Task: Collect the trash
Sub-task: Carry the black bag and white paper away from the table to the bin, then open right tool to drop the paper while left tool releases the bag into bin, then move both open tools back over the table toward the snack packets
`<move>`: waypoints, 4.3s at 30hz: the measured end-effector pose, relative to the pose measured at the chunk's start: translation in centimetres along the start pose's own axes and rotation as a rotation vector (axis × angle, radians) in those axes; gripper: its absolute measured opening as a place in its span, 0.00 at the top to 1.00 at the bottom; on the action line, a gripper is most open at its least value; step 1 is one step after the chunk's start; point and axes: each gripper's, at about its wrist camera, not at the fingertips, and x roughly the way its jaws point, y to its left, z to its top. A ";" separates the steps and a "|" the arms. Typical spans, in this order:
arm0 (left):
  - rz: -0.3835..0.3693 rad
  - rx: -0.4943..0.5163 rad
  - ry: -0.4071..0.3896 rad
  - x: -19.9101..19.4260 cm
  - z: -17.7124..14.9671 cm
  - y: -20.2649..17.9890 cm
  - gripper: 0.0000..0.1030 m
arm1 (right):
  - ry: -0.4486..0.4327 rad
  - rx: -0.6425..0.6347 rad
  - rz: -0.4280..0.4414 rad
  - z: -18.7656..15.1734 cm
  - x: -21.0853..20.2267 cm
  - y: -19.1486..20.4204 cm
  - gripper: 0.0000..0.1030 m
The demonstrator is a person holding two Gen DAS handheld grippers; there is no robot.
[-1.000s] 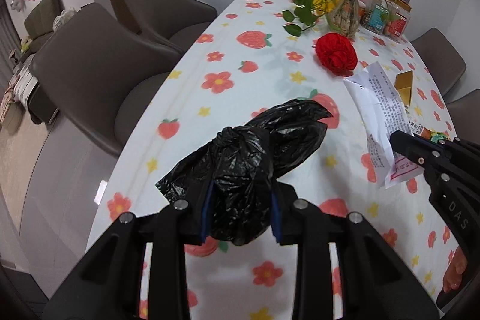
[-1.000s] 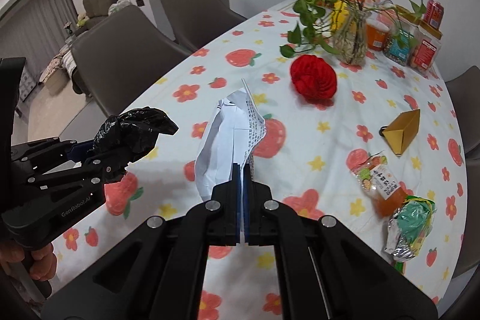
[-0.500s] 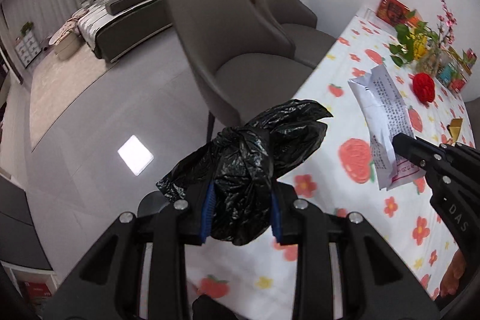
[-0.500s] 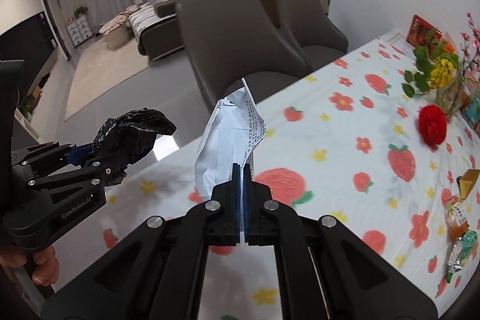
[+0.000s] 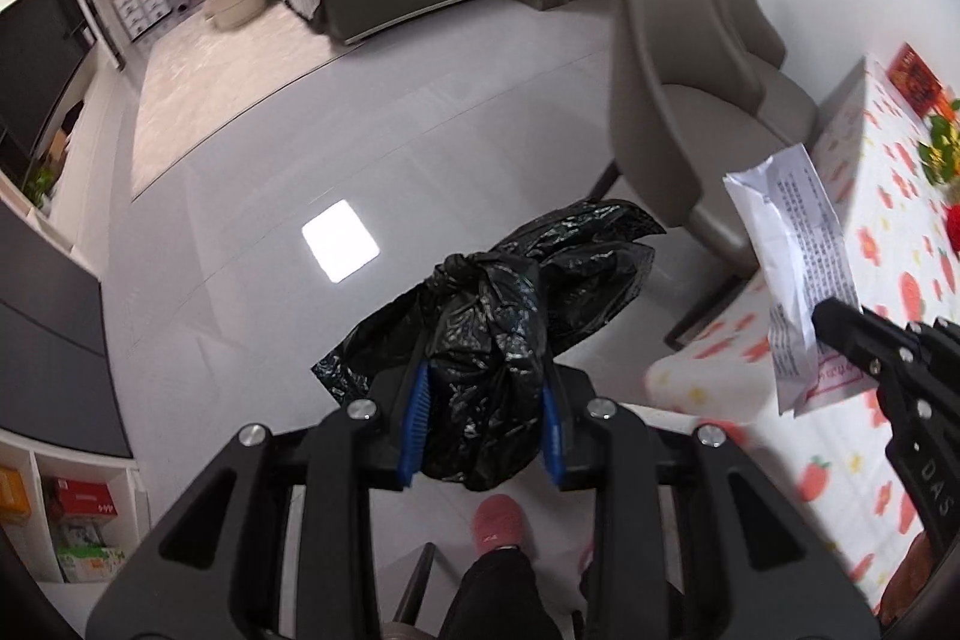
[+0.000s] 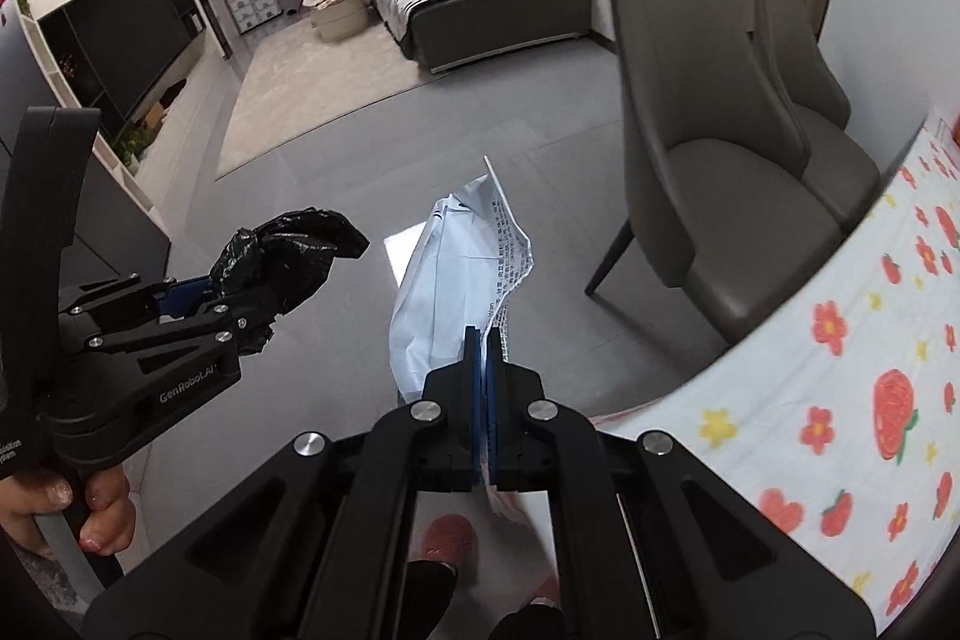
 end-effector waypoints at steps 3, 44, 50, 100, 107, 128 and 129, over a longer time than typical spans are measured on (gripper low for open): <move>0.024 -0.051 0.028 2.2 -0.7 2.9 0.70 | 0.042 -0.031 0.031 0.0 3.3 2.1 0.99; 0.008 -0.155 0.210 30.3 -7.3 8.5 0.70 | 0.192 -0.054 -0.057 -7.7 35.8 1.5 0.66; -0.020 -0.119 0.235 31.7 -7.0 7.3 0.64 | 0.185 -0.030 -0.077 -7.8 35.7 -0.3 0.66; -0.143 0.314 -0.014 -3.1 3.0 -4.1 0.26 | -0.074 0.319 -0.398 -2.0 -7.8 -8.4 0.53; -0.289 0.519 -0.042 -5.5 2.8 -14.8 0.26 | -0.134 0.572 -0.607 -8.5 -16.3 -16.3 0.51; -0.477 0.779 -0.081 -13.2 -9.2 -49.9 0.26 | -0.187 0.746 -0.827 -26.0 -32.6 -40.1 0.48; -0.483 0.780 -0.078 -13.2 -9.6 -50.9 0.26 | -0.180 0.740 -0.829 -26.4 -32.7 -41.1 0.48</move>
